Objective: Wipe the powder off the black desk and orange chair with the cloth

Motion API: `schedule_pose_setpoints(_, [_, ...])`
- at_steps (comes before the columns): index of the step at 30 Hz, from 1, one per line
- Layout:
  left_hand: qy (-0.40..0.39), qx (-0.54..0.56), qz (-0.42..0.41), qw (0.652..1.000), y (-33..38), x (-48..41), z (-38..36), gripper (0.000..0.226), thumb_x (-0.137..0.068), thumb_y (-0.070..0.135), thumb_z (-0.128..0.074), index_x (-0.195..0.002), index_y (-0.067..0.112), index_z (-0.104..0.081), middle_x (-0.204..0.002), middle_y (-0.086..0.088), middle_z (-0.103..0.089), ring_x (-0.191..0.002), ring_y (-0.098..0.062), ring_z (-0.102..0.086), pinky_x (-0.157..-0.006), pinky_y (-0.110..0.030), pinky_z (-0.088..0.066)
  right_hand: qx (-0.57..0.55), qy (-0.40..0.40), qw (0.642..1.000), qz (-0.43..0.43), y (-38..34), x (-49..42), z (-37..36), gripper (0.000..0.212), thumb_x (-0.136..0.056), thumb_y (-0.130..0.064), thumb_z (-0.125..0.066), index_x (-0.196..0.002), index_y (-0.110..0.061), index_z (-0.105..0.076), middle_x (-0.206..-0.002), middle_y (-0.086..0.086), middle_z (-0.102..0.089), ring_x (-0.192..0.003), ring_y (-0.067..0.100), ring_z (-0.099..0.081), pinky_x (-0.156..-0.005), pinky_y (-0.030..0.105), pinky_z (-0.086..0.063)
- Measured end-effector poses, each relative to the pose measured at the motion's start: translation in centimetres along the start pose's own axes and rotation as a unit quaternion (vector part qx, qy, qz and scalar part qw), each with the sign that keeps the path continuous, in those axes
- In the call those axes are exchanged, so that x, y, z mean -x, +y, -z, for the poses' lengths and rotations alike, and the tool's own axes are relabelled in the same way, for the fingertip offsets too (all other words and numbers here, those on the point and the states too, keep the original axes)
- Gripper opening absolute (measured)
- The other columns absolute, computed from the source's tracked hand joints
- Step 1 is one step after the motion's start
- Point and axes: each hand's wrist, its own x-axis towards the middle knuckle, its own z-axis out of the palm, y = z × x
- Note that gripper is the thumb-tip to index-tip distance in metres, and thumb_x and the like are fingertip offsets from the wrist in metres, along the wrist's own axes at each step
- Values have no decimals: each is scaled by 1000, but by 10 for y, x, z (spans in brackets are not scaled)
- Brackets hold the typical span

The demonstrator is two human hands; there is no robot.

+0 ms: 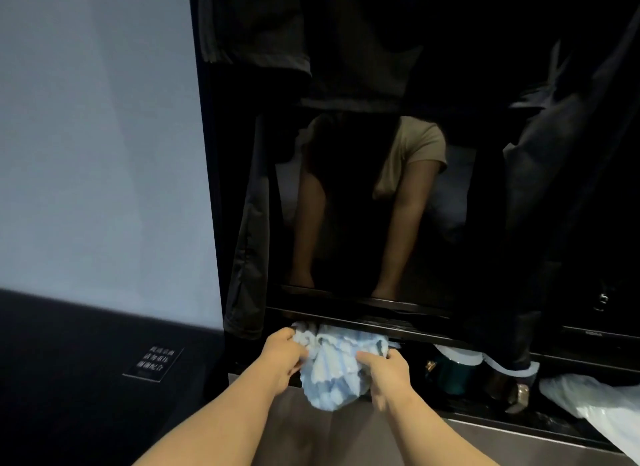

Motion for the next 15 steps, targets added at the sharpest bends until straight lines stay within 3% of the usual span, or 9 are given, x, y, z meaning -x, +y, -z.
schedule_pose_setpoints(2, [-11, -35, -1, 999, 0, 1, 2, 35, -82, -19, -44, -99, 9, -58, -96, -9, -61, -80, -19, -53, -63, -27, -39, -3, -16, 1000, -13, -1, -3, -2, 13, -82, 10, -56, -94, 4, -55, -76, 18, -57, -71, 28, -56, -64, 34, -46])
schedule_pose_setpoints(6, [-49, -176, -29, 983, -7, 2, -1, 47, -86, -16, -43, -130, 2, -45, -127, -16, -55, -110, -25, -51, -92, -29, -41, 57, -57, 996, -36, -4, -4, -7, 16, -89, 3, -48, -104, 6, -54, -92, 23, -60, -78, 30, -59, -65, 33, -48])
schedule_pose_setpoints(8, [-57, -227, -44, 971, -11, 5, -1, 46, -86, -14, -42, -131, -2, -43, -127, -19, -55, -108, -24, -51, -93, -28, -41, 103, -54, 992, -50, -4, -3, -8, 24, -92, -1, -47, -114, 8, -51, -101, 26, -61, -77, 30, -58, -57, 30, -46])
schedule_pose_setpoints(11, [-31, -258, -63, 964, -13, 10, 6, 46, -85, -6, -49, -130, 4, -45, -121, -15, -58, -109, -25, -54, -95, -31, -43, 134, -28, 990, -35, -2, -4, -4, 30, -90, -4, -53, -117, 9, -48, -92, 20, -58, -70, 26, -55, -52, 29, -41])
schedule_pose_setpoints(15, [2, -328, -94, 940, -11, 13, 14, 57, -86, 10, -55, -140, 15, -37, -131, -8, -51, -115, -22, -52, -88, -23, -40, 143, 5, 990, -11, -4, 1, 2, 41, -86, -8, -58, -121, 3, -40, -95, 13, -52, -79, 26, -54, -61, 32, -42])
